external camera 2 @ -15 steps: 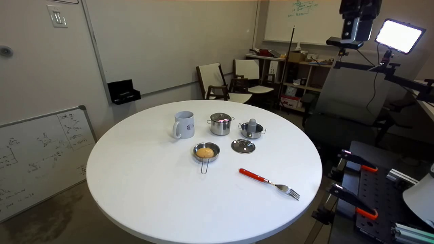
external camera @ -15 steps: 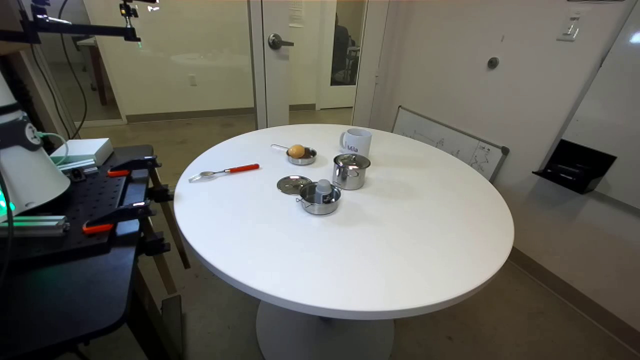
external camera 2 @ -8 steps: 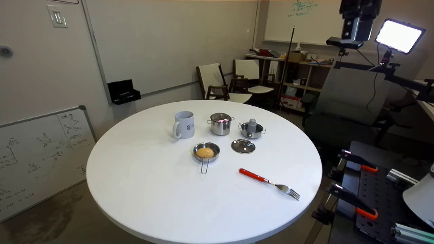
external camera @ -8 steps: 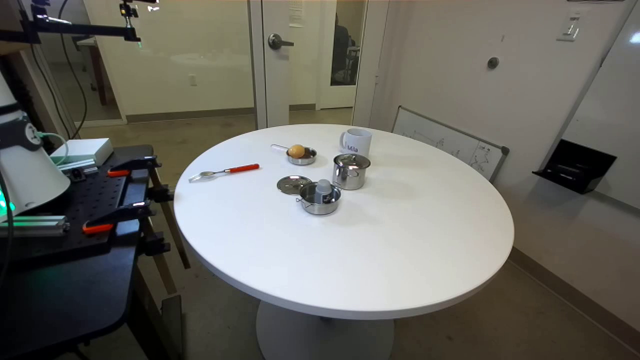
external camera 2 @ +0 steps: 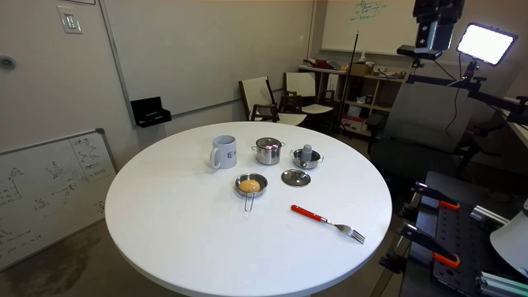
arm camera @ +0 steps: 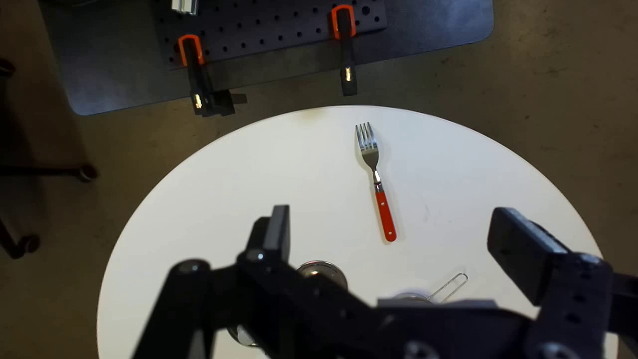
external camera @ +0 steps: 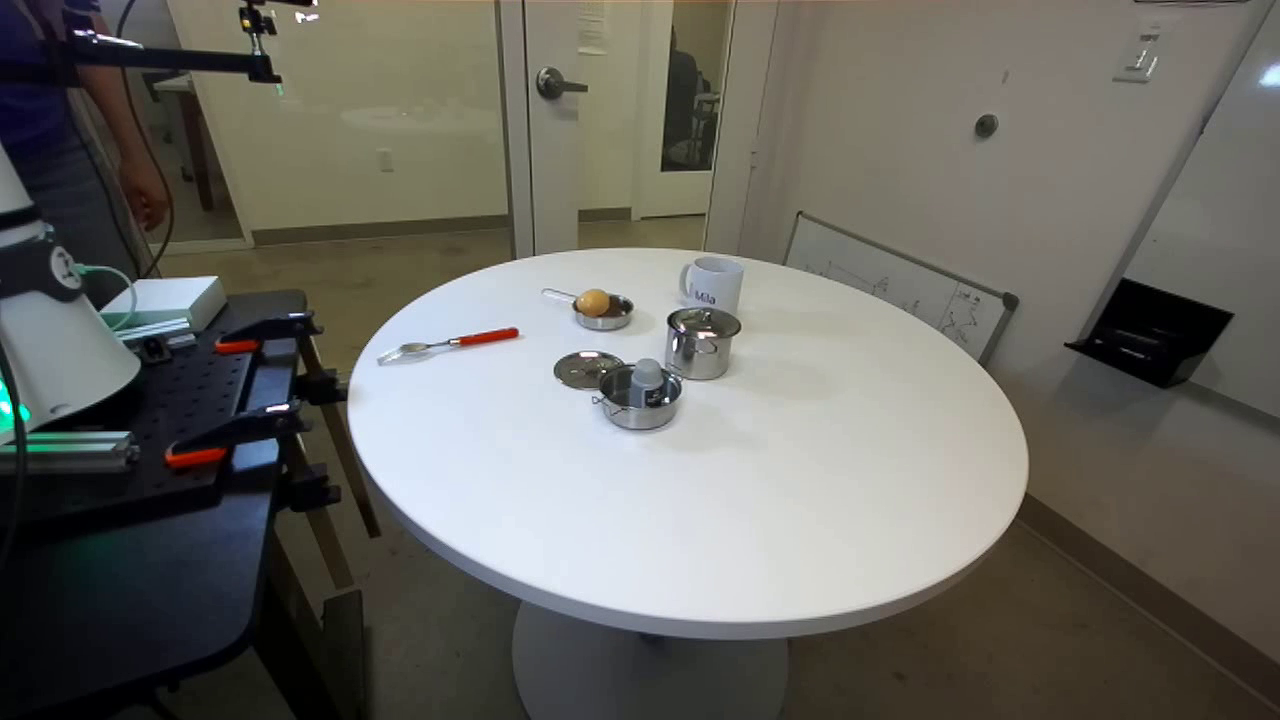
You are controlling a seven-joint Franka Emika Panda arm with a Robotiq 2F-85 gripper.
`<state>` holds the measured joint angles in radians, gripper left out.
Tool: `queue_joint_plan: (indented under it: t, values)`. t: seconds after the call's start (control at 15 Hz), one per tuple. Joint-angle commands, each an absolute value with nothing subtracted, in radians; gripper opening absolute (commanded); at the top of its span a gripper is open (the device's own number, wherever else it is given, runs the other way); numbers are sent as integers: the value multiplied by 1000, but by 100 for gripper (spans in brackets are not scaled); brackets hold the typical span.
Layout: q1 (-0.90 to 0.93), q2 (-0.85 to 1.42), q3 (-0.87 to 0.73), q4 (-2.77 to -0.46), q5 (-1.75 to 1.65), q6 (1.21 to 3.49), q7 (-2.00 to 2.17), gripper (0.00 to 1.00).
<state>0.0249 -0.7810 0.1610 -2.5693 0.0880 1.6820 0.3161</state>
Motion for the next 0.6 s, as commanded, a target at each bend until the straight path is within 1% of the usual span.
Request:
queue_joint_plan:
  t: [0.0,0.27,0.53]
  values:
    - [22,-781,163,-2568,89,1680,314,100]
    - [31,-734,169,-2549,58,1703,270,100]
    - [65,-593,138,-2505,11,1801,74,100]
